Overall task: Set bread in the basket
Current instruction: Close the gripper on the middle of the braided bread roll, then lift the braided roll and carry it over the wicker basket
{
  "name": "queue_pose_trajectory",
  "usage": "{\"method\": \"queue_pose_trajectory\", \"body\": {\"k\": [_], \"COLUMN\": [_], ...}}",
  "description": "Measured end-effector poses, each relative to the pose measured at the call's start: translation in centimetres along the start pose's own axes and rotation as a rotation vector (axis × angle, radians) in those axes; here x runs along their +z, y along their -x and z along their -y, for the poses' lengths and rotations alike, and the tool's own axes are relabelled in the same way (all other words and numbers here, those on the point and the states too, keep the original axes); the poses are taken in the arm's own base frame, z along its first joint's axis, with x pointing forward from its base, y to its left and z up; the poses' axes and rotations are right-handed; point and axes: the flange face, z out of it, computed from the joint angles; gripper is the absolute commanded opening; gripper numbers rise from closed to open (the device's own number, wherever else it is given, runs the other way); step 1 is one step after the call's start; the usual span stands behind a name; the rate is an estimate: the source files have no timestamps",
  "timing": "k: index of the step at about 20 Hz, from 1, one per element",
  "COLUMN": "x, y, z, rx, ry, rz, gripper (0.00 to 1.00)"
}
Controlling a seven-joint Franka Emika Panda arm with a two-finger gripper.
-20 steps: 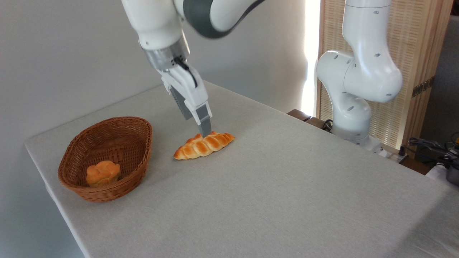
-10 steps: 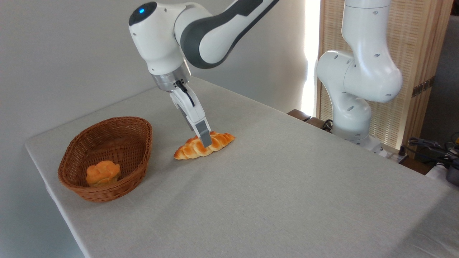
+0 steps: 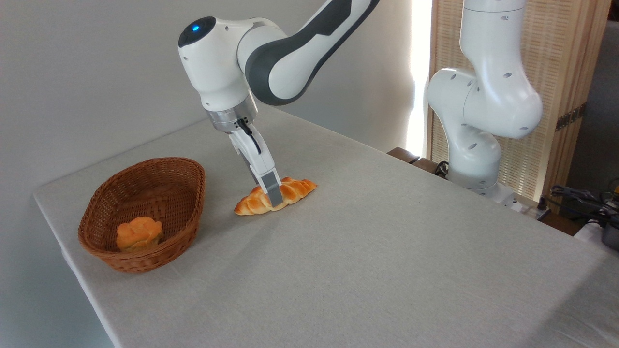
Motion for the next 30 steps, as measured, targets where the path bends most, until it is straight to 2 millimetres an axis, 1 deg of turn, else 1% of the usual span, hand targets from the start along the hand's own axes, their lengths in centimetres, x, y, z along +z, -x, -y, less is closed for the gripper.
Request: {"method": "queue_pose_trajectory", "body": {"k": [2,3,4,5,6,7,8,9,10,28,30], "x": [0.5,1.0,1.2,1.6,1.8,2.1,2.1,2.2,2.1,2.1,1.9], "y": [0.0,0.0,0.0,-0.1,-0.1,-0.1,-0.1,-0.1,-0.1,-0.1,-0.1], "z": [0.0,-0.1,-0.1,-0.1,-0.2,-0.1,-0.1,-0.1,-0.1,-0.1,-0.2], "rx": [0.000,0.001,0.002,0.004,0.005,0.005,0.005,0.005,0.005,0.010,0.018], "ry": [0.006,0.008,0.008,0.006,0.004,0.001,-0.001,-0.003,-0.003,-0.005,-0.010], "rz": [0.007,0.010,0.011,0.008,0.007,0.004,0.002,0.001,0.000,0.004,0.018], "gripper": [0.98,0.95,0.83,0.75,0.60,0.53,0.40,0.35,0.32,0.32,0.32]}}
